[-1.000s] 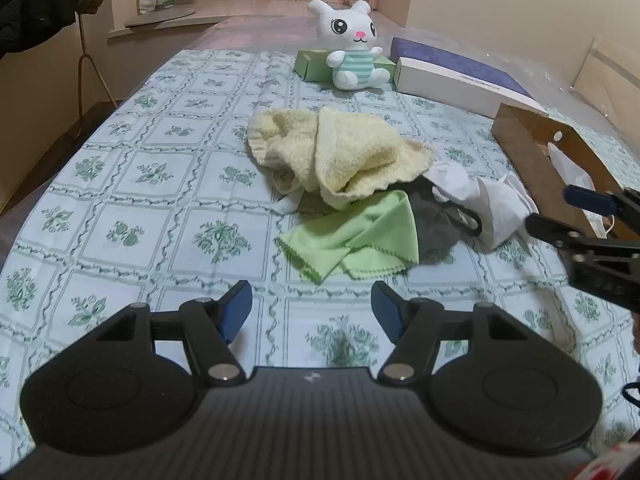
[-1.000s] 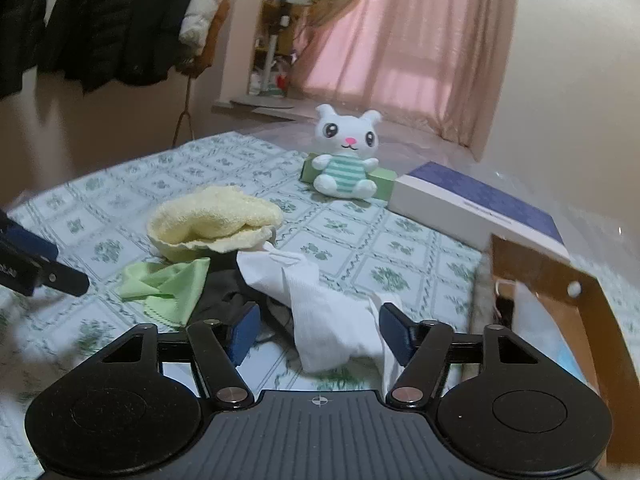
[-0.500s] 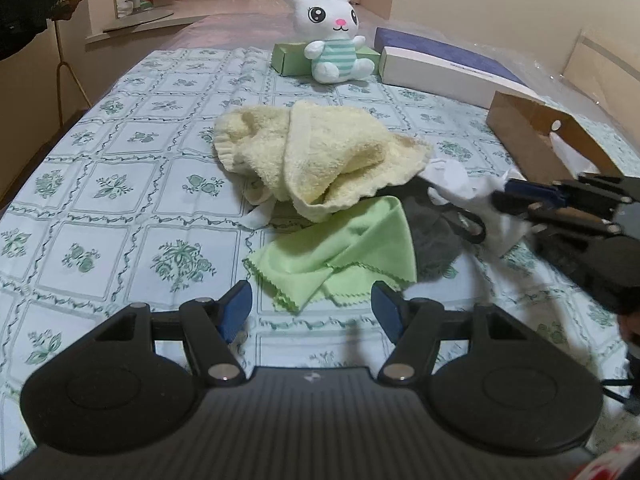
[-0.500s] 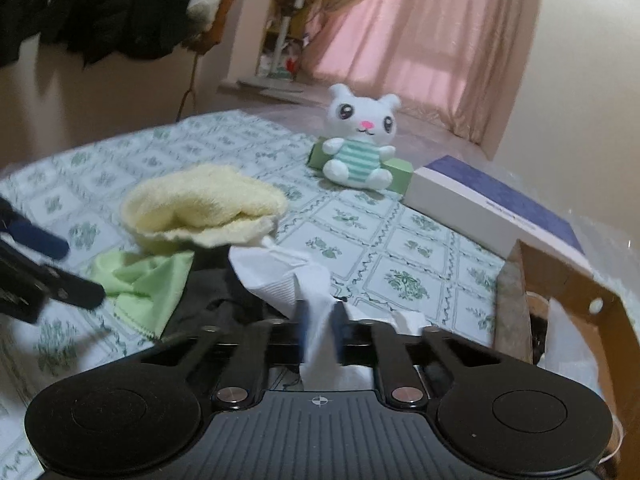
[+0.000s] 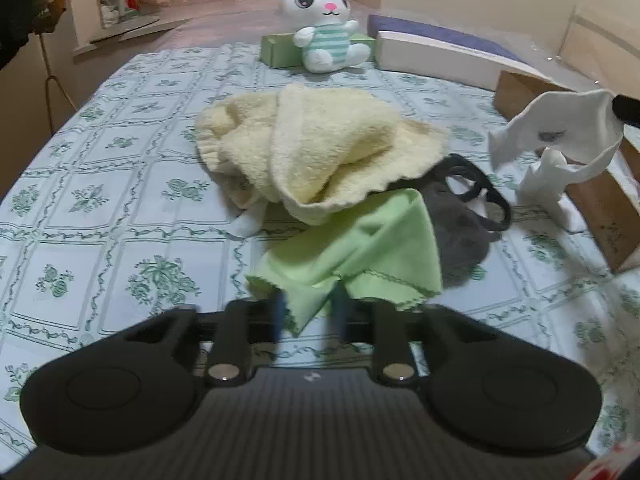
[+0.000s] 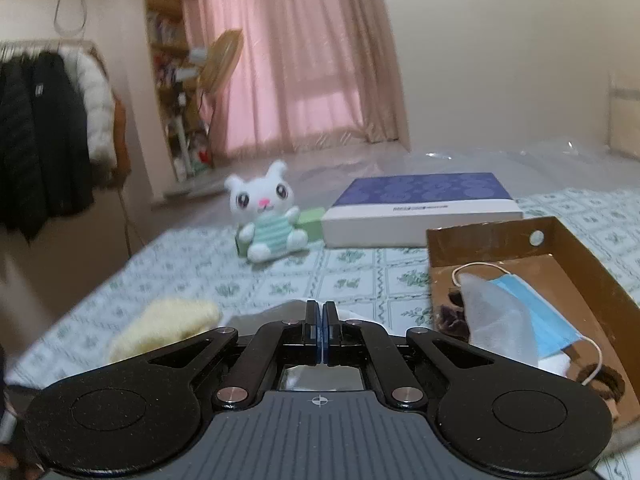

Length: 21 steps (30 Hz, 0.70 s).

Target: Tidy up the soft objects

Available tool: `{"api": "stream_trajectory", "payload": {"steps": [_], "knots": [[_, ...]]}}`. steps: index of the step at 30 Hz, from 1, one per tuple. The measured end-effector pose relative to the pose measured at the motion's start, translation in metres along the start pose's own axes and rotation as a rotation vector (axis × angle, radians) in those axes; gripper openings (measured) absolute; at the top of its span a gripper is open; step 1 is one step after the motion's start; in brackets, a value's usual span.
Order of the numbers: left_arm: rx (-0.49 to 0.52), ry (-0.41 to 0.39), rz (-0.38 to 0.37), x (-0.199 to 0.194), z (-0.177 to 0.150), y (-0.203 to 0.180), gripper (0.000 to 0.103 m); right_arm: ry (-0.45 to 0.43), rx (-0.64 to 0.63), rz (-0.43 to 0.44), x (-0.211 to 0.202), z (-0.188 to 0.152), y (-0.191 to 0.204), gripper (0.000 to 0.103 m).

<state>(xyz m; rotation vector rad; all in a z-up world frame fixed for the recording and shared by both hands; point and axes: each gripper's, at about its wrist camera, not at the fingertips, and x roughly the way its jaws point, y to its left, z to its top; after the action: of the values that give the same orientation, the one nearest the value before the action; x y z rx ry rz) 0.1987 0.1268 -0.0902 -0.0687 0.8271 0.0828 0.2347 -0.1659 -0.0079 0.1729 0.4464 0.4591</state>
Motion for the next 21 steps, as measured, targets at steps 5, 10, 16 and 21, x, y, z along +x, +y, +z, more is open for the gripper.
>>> {"api": "stream_trajectory", "payload": {"steps": [5, 10, 16, 21], "knots": [[0.021, -0.024, -0.015, -0.021, -0.009, -0.004, 0.003, -0.024, 0.072, 0.040, -0.034, 0.007, -0.005, 0.001], [0.022, -0.049, -0.033, -0.058, -0.024, -0.004, 0.003, -0.001, 0.152, 0.101, -0.064, 0.002, -0.005, 0.001], [0.021, -0.075, -0.024, -0.105, -0.045, -0.003, 0.003, 0.088, 0.306, 0.180, -0.085, -0.015, -0.016, 0.001], [0.023, -0.072, -0.025, -0.122, -0.055, -0.010, 0.003, 0.190, 0.332, 0.034, -0.096, -0.040, -0.039, 0.001]]}}
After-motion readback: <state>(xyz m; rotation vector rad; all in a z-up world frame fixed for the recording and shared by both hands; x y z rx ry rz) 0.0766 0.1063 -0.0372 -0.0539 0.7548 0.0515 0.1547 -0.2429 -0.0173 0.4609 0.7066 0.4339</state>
